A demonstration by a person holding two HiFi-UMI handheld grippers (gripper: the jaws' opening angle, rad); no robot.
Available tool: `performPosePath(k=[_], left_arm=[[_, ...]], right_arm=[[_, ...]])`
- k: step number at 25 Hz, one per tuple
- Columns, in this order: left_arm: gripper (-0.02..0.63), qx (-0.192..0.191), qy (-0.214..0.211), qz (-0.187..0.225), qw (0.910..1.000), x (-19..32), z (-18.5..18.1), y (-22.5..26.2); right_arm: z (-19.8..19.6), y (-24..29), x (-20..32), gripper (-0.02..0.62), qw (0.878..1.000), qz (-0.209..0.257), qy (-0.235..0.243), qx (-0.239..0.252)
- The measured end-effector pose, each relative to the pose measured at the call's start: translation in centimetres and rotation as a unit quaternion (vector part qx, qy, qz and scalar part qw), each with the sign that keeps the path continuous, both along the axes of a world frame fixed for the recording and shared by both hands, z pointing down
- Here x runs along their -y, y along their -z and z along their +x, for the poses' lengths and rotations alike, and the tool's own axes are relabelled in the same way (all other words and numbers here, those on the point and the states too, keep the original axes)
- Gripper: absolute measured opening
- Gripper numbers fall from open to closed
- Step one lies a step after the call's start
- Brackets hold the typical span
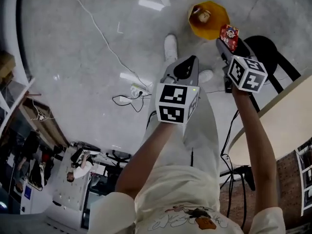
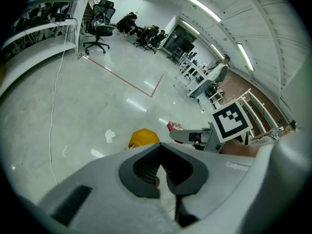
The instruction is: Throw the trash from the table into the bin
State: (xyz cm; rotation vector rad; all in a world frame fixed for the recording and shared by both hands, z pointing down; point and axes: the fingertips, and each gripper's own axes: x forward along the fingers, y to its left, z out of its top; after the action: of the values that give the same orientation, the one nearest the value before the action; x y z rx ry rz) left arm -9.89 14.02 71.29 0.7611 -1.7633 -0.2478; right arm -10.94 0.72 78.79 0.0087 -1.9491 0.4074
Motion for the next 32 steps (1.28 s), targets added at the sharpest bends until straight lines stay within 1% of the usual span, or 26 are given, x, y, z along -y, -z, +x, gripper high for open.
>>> performPosePath(k=[3,10,14,17,21,26,32], left_arm=[[0.003,-0.011,0.002,-0.002,0.9999,1.6,-1.0,-3.6],[0.003,-0.011,-0.009,-0.006,0.9999,4.0,-2.1,-8.2],[0.003,-0.004,-0.012,-0.009,0.9999,5.3,-2.9,-11.4],[0.003,-0.005,-0.014,-0.013,0.9998,5.7,-2.8,-14.2],[0.003,-0.013,-0.025,-0.015,0.9995,5.8,-2.6,-17.9],[0.003,-0.025,-0.041,-0.019,0.9987,5.8,-1.8,-21.3],[0.003,-0.025,-0.062,-0.017,0.9976,7.1,-2.4,-22.3]], right_arm=[[-1.3,-2.6,1.0,0.351,1.000,-0.002,0.006,-0.003],[-1.2,-8.3,0.8,0.351,0.999,-0.014,0.028,-0.044],[-1.1,-12.6,1.2,0.351,0.997,-0.017,0.036,-0.065],[-0.6,-16.1,1.4,0.351,0.996,-0.021,0.038,-0.079],[0.1,-20.2,2.0,0.351,0.995,-0.012,0.023,-0.100],[1.3,-23.3,2.2,0.351,0.994,-0.017,-0.001,-0.112],[1.2,-25.0,3.0,0.353,0.992,-0.025,-0.034,-0.117]])
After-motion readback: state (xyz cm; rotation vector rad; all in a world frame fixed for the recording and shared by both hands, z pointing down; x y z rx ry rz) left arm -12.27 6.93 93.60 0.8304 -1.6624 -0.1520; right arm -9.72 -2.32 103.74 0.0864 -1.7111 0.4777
